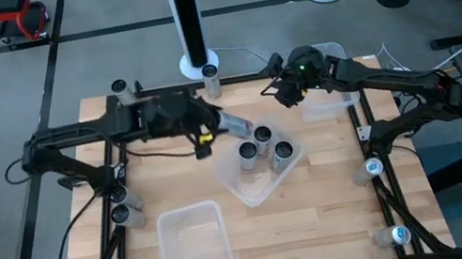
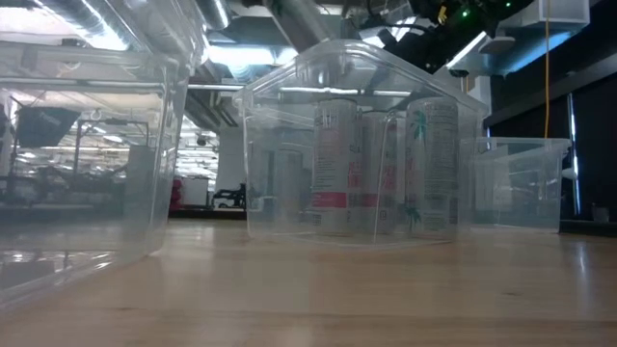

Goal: Sort soda cans
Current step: Put the white and black peach soda can into the middle transparent bin

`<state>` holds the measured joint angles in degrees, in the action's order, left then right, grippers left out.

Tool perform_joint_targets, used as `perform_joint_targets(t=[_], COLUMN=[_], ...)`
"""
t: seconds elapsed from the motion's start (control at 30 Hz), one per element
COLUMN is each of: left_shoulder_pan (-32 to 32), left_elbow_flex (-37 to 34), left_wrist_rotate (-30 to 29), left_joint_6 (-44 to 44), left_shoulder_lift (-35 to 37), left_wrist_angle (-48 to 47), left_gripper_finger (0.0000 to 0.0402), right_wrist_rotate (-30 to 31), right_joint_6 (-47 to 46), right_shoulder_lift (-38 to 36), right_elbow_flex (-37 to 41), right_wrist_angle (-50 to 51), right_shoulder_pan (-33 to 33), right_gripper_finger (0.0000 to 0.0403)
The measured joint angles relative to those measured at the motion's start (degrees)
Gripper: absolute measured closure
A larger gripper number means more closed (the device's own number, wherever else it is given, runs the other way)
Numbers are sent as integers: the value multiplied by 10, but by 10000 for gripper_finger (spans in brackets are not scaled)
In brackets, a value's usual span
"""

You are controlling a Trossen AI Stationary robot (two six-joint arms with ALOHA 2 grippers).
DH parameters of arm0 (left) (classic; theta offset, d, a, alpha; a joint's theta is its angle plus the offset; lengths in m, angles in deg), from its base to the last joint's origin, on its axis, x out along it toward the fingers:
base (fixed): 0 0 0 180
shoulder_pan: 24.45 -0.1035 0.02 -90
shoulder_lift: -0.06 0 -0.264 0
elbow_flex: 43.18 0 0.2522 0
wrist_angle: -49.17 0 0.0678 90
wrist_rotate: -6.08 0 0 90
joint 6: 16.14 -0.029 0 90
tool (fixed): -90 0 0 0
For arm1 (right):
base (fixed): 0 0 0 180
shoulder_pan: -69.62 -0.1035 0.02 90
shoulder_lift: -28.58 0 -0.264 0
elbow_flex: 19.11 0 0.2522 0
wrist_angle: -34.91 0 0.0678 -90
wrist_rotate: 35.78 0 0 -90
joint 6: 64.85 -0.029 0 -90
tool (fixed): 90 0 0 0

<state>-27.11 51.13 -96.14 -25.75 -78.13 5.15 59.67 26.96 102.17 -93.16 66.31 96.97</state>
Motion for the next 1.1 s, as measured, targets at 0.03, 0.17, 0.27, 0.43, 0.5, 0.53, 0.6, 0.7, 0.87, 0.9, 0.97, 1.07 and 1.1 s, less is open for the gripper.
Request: perform_joint_targets(t=[0.03,0.17,0.27,0.43,0.5,0.53,0.6,0.7,0.87,0.9,0.97,1.07,1.1], left_shoulder_pan=[10,42,60,90,102,107,118,128,126,125,121,116,116], left_elbow_flex=[0,0,0,1,1,1,1,0,0,0,0,0,0], left_wrist_rotate=[0,-1,-8,-28,-27,-27,-38,-70,-147,-166,-189,-188,-188], left_joint_6=[-2,-9,-10,-9,-9,-9,-11,-18,-11,-11,-8,-2,-2], left_shoulder_lift=[-7,-40,-65,-91,-103,-108,-114,-115,-102,-102,-101,-99,-99], left_wrist_angle=[7,27,31,57,68,71,72,71,41,33,19,13,14], left_gripper_finger=[147,147,147,148,148,148,148,148,148,148,148,148,148], right_wrist_rotate=[0,0,0,0,-1,-3,-5,-5,-5,-5,-5,-5,-5], right_joint_6=[-3,-22,-36,-65,-78,-83,-91,-95,-107,-107,-108,-108,-107], right_shoulder_lift=[-3,-28,-51,-86,-94,-97,-99,-98,-98,-98,-98,-97,-97], right_elbow_flex=[0,0,0,0,0,0,0,0,0,0,0,0,0], right_wrist_angle=[3,20,40,63,72,75,81,91,92,92,95,96,96], right_shoulder_pan=[0,0,0,0,0,0,0,0,0,0,0,0,0], right_gripper_finger=[91,91,91,91,91,91,91,91,91,91,91,91,91])
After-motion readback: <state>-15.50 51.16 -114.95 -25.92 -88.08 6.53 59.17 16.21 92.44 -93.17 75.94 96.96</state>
